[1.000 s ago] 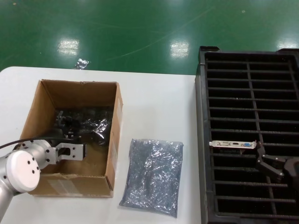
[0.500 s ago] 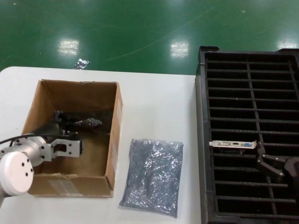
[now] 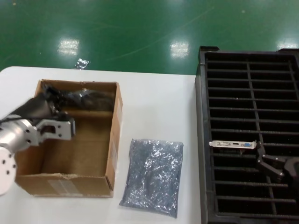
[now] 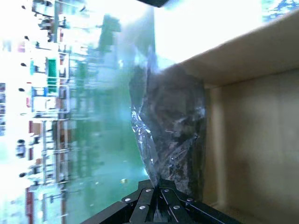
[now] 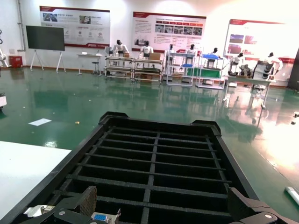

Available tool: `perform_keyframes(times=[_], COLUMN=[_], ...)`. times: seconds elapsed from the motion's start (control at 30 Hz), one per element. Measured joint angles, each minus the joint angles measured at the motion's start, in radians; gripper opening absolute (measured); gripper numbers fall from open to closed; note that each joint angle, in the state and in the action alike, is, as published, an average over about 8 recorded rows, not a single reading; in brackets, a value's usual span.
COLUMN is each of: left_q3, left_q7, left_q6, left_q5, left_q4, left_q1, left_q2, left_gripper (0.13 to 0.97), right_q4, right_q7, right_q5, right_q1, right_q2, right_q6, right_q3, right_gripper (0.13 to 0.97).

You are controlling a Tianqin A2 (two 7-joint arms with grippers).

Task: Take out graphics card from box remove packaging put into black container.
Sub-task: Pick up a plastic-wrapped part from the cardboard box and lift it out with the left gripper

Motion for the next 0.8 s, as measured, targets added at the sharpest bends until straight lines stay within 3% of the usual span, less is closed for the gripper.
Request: perform_keyframes(times=[0.2,0.43,0.6,0.8], left_q3=[-0.106,-0.2,-0.225,-0.209], left_q7=[-0.06,-0.114,-0.129,-0.129], left_q6=[0.074,0.145,0.172,0.19], left_q5=[0.035,0.022,0.0,-0.02], left_q4=[-0.218,-0.451,-0.56,-0.637], left_q1=[0.085,0.198,0.273,0.347], left_q2=[-0.016,-0.028,-0.028,-0.008], left_gripper=[0.139,0.139,0.139,0.139], right_q4=[0.0,0.0,0.0,0.0], right_q7=[0.0,0.0,0.0,0.0], right_q5=[0.0,0.0,0.0,0.0], right_q1=[0.0,0.0,0.0,0.0], right_q2=[0.0,0.0,0.0,0.0], right_q6=[0.0,0.0,0.0,0.0], right_q3=[0.0,0.0,0.0,0.0], right_gripper=[0.966,0.966,0.966,0.966])
